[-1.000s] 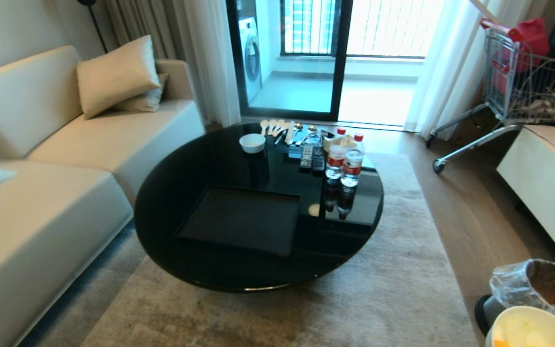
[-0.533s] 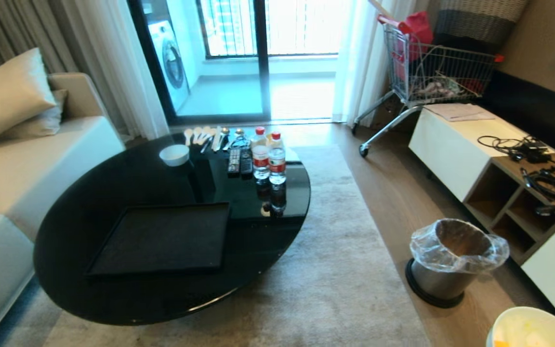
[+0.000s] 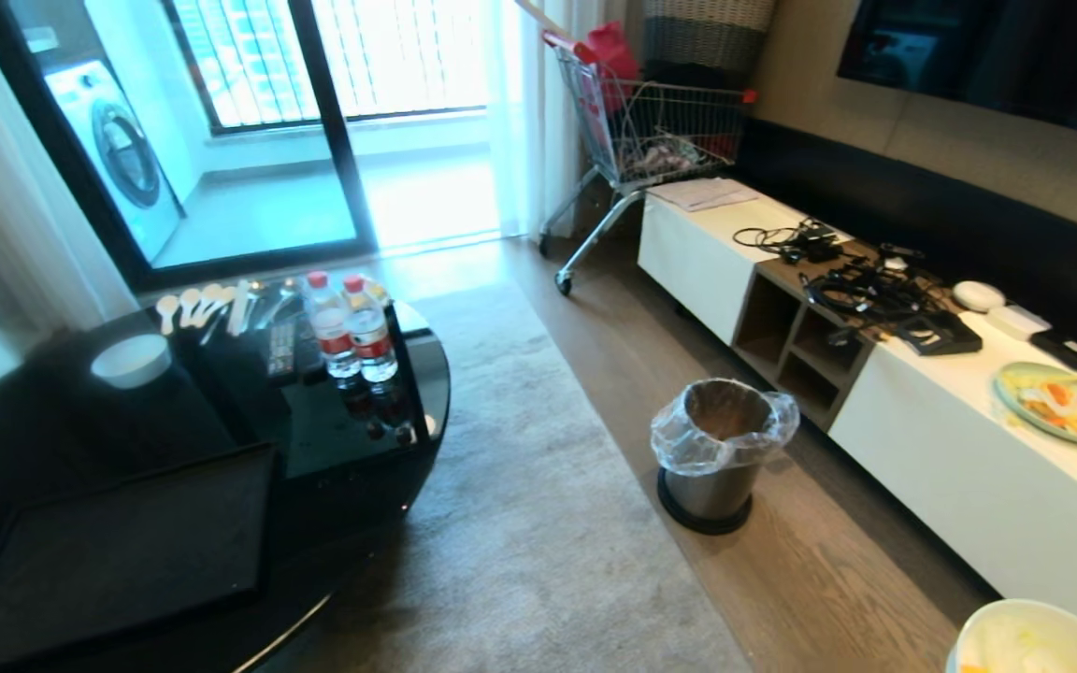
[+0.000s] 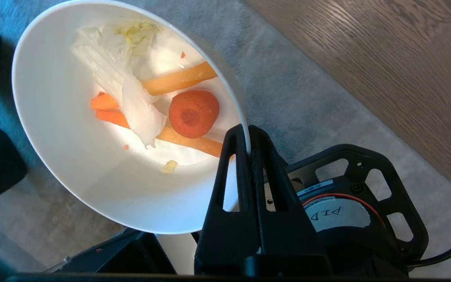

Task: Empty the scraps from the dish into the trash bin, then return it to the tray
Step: Move the bowl over the trash can

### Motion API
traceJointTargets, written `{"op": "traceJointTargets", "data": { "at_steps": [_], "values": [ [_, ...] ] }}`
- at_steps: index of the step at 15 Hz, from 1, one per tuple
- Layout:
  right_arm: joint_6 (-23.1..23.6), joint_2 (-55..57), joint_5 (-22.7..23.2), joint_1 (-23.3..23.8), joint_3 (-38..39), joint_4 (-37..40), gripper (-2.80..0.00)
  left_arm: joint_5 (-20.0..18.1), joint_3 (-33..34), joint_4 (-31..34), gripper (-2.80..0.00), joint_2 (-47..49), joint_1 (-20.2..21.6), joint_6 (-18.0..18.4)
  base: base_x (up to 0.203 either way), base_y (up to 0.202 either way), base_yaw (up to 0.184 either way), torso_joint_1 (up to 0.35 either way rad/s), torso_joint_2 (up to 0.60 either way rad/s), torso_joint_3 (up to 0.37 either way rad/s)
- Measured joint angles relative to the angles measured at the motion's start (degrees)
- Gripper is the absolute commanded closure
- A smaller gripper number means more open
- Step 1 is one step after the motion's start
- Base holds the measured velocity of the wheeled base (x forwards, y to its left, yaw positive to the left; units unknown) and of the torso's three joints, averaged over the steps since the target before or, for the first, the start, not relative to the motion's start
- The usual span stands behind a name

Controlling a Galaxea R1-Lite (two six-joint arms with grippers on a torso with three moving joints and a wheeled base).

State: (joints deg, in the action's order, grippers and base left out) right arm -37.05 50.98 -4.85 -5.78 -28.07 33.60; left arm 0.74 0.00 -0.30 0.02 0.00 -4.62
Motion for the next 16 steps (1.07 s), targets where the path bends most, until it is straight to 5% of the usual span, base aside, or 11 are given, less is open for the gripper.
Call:
{"op": "traceJointTargets", "data": {
  "at_steps": [8, 16],
  "values": [
    [0.0, 0.0, -1.3, 0.0, 0.7, -0.4, 0.0, 0.0, 0.0, 0.0, 0.0, 0.0, 0.0, 0.0, 0.001, 0.009, -0.159, 0.001, 0.0, 0.003],
    [0.0, 0.0, -1.3, 0.1, 0.7, -0.6, 0.0, 0.0, 0.0, 0.0, 0.0, 0.0, 0.0, 0.0, 0.0, 0.001, -0.01, 0.0, 0.0, 0.0]
  ]
}}
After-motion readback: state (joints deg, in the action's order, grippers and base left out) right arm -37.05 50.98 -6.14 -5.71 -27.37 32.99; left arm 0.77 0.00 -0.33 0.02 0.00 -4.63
